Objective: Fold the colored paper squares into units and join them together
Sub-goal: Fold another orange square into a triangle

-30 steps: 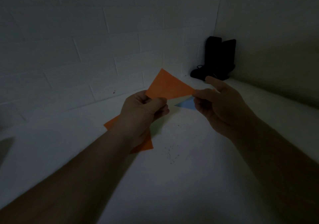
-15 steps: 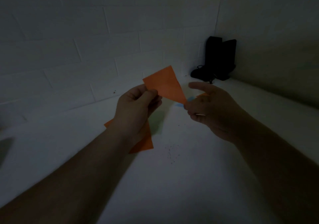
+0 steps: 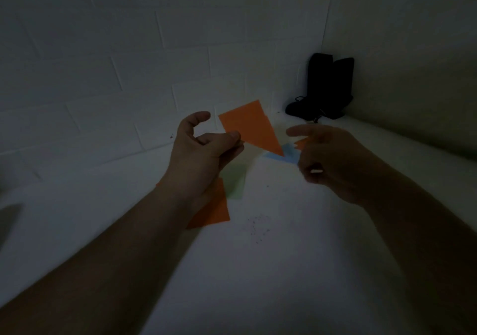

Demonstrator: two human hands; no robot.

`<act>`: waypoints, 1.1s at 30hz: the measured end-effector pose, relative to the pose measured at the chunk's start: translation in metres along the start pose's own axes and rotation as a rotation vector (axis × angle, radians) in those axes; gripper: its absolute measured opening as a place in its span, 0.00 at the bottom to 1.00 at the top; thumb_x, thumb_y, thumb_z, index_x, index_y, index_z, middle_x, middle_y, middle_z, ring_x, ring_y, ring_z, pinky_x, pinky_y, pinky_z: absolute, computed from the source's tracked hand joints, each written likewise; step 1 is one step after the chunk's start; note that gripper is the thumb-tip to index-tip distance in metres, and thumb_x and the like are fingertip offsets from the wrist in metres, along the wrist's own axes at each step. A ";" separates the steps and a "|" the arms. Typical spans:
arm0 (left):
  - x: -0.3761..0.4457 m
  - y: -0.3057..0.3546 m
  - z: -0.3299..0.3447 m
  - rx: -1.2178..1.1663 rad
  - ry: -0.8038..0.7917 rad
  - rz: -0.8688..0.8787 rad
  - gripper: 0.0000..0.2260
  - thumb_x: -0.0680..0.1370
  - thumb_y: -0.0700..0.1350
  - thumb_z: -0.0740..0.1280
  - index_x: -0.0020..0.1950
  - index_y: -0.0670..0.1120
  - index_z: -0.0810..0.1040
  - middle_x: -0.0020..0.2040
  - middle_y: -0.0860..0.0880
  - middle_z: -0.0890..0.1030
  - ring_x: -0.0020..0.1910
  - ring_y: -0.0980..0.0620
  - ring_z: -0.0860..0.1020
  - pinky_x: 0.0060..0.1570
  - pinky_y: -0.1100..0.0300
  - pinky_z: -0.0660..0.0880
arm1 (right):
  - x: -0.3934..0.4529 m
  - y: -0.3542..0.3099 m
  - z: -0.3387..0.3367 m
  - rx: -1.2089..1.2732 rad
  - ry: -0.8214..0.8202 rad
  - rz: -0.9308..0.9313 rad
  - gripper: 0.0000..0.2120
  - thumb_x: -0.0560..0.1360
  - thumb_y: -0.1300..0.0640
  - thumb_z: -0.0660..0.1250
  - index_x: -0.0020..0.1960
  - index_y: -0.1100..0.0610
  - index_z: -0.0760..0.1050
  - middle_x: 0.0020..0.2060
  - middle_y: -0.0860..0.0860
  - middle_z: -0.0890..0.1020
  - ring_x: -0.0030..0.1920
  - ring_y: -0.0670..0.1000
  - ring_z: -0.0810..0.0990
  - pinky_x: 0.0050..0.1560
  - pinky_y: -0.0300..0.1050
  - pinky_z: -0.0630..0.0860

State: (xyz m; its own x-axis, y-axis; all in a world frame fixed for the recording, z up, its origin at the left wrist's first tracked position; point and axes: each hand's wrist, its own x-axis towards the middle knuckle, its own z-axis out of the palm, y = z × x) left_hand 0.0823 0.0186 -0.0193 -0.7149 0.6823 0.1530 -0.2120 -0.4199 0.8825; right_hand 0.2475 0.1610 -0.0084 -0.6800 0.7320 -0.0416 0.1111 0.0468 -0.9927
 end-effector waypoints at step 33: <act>-0.016 -0.006 0.010 0.270 -0.222 -0.133 0.11 0.83 0.39 0.63 0.40 0.44 0.74 0.42 0.44 0.82 0.41 0.49 0.83 0.41 0.60 0.80 | -0.002 0.011 0.016 0.148 -0.141 -0.251 0.25 0.71 0.74 0.70 0.60 0.50 0.80 0.37 0.55 0.82 0.47 0.61 0.84 0.55 0.70 0.79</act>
State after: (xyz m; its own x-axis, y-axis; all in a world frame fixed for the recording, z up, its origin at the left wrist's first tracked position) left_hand 0.1016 0.0162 -0.0224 -0.5250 0.8457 0.0953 -0.0888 -0.1658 0.9822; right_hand 0.2387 0.1486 -0.0213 -0.7678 0.6080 0.2019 -0.1725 0.1073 -0.9791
